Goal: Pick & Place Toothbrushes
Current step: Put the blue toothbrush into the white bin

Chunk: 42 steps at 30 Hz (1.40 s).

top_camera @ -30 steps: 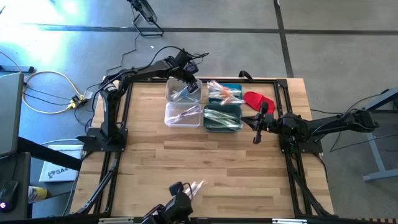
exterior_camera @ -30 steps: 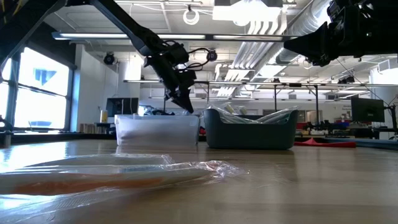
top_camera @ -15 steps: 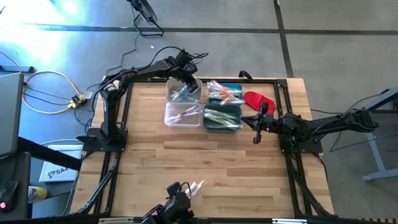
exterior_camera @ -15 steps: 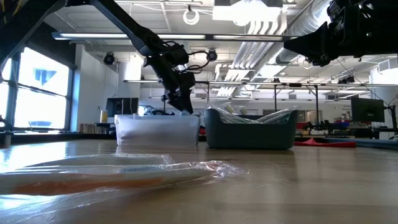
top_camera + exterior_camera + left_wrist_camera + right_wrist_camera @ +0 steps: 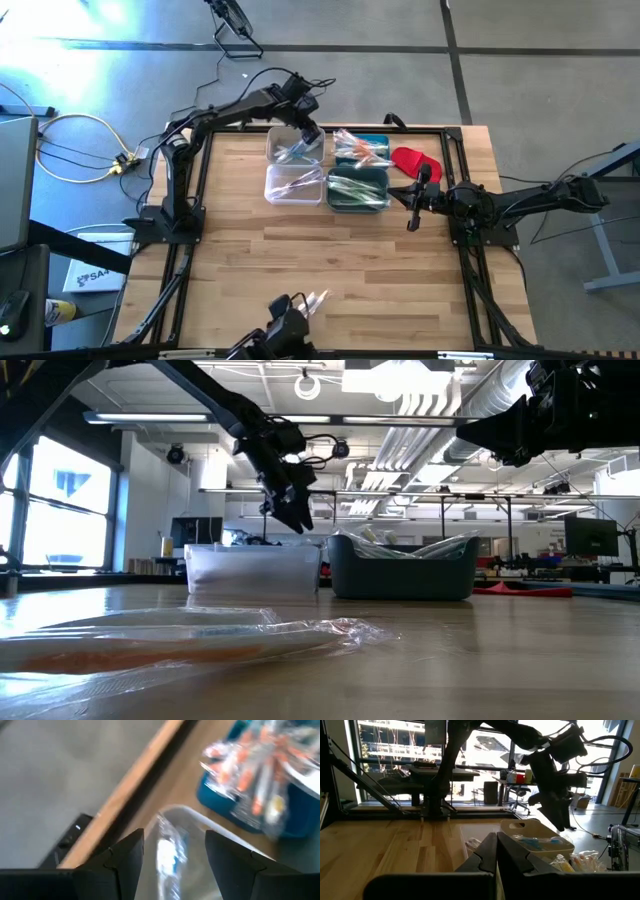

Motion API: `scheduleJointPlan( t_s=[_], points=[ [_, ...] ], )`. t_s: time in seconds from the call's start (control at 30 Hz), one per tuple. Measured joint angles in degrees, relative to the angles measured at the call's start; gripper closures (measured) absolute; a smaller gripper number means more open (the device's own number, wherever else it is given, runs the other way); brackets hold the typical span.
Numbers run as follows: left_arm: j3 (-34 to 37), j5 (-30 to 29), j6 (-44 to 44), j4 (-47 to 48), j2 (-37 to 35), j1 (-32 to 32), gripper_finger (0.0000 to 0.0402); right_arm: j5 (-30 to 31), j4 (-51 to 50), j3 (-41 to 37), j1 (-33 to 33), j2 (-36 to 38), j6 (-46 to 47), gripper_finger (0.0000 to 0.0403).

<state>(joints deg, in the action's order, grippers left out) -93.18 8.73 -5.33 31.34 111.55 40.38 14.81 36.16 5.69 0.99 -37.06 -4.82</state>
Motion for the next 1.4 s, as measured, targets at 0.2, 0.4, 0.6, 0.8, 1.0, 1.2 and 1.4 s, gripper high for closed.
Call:
scheduleJointPlan(
  t_s=[0.2,0.4,0.6,0.8,1.0,1.2,1.4],
  points=[
    [-2.28,6.81,3.26,9.65,-0.04,-2.77,0.0194,0.00,0.00,0.00,0.00,-0.01,0.00,0.0399],
    [-2.27,7.12,3.02,16.55,-0.04,-10.81,0.0194,0.00,0.00,0.00,0.00,-0.01,0.00,0.0399],
    [-2.28,6.86,2.98,19.06,-0.04,-21.53,0.0194,0.00,0.00,0.00,0.00,-0.02,0.00,0.0399],
    [-2.28,6.63,4.45,21.18,-0.04,-31.00,0.0194,0.00,0.02,0.00,0.00,-0.02,0.00,0.0399],
    [-2.22,5.68,8.15,26.54,-0.04,-38.45,0.0194,0.00,0.00,0.01,0.00,-0.01,0.01,0.0399],
    [-0.86,2.42,12.34,25.45,-0.04,-44.22,0.0194,0.00,0.00,0.00,0.00,0.00,0.02,0.0399],
    [-0.86,0.35,13.58,21.59,-0.04,-47.50,0.0194,-0.02,0.00,0.00,0.00,0.00,0.37,0.0399]
  ],
)
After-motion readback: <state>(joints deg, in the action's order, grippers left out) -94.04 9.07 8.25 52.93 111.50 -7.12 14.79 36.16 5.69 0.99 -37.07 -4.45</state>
